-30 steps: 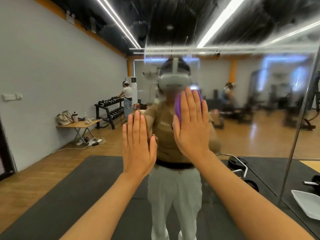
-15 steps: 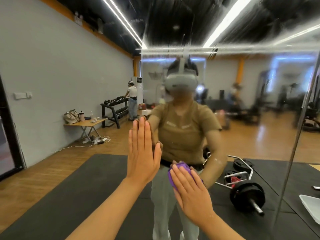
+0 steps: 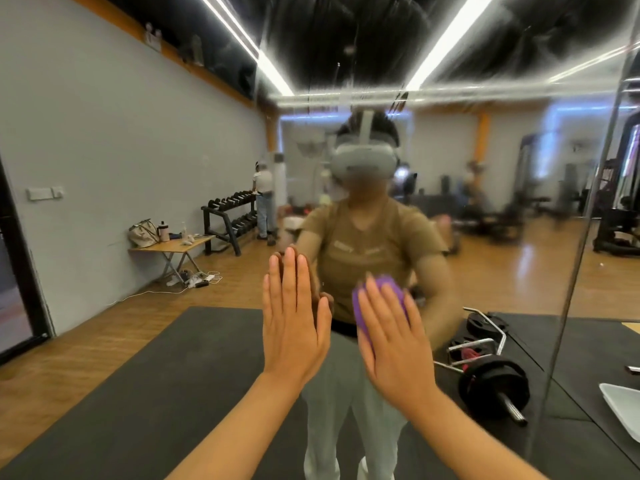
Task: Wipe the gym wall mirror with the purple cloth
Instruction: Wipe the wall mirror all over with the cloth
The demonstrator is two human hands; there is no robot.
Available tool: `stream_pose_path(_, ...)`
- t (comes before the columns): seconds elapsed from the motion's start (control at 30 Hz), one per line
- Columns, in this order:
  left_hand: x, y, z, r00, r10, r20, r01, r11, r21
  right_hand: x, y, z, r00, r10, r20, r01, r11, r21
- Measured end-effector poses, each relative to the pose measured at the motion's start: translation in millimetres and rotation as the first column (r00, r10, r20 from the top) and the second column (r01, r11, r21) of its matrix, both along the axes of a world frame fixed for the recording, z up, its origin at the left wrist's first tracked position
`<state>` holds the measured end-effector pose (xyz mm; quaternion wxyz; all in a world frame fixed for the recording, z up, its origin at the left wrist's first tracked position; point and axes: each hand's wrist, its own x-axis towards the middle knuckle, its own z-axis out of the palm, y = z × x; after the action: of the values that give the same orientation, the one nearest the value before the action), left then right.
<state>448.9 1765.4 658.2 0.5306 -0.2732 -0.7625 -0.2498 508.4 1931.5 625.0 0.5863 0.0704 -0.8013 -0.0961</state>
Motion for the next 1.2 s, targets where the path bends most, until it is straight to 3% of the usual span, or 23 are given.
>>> stream_pose_path(0.1, 4, 6, -6, 1.000, -0.005, -0.016, 0.004, 0.999, -0.046, 13, 19, -59, 0.991, -0.081, 0.108, 0.073, 0.994, 0.078)
stream_pose_path(0.23, 10, 17, -10, 1.000, -0.001, -0.003, 0.001, 0.998, -0.060, 18, 26, -50, 0.989, -0.071, 0.130, 0.053, 0.990, 0.134)
stream_pose_path(0.37, 13, 27, -11, 1.000, -0.020, -0.004, 0.019, 0.997, -0.080, 17, 35, 33, 1.000, 0.006, -0.008, -0.006, 1.000, 0.013)
stream_pose_path(0.47, 14, 31, -12, 1.000, -0.008, 0.007, 0.008, 0.998, -0.062, 15, 46, 114, 0.992, -0.042, -0.116, 0.025, 0.990, -0.141)
stream_pose_path(0.57, 17, 36, -12, 1.000, -0.011, 0.004, 0.011, 0.999, -0.050, 15, 52, 138, 0.980, -0.078, -0.181, 0.043, 0.980, -0.192)
stream_pose_path(0.67, 20, 43, -12, 1.000, -0.017, 0.006, 0.017, 0.999, -0.029, 13, 46, 90, 0.986, -0.036, -0.163, 0.010, 0.988, -0.155)
stream_pose_path(0.73, 20, 46, -13, 1.000, -0.019, 0.021, 0.019, 1.000, -0.009, 14, 44, 25, 0.998, 0.002, -0.063, -0.002, 1.000, -0.004)
stream_pose_path(0.83, 21, 47, -14, 1.000, -0.002, 0.022, 0.003, 1.000, -0.013, 26, 60, -58, 0.993, -0.091, 0.079, 0.070, 0.970, 0.232)
stream_pose_path(0.9, 22, 46, -13, 1.000, 0.007, 0.015, -0.007, 1.000, -0.020, 33, 69, -74, 0.984, -0.139, 0.113, 0.103, 0.954, 0.282)
stream_pose_path(1.03, 25, 49, -14, 0.999, 0.001, 0.034, -0.001, 1.000, -0.009, 37, 74, -41, 0.988, -0.091, 0.126, 0.049, 0.951, 0.306)
stream_pose_path(1.2, 34, 65, -15, 0.999, -0.014, 0.042, 0.015, 1.000, -0.027, 35, 86, 84, 0.998, -0.016, -0.067, 0.017, 1.000, 0.018)
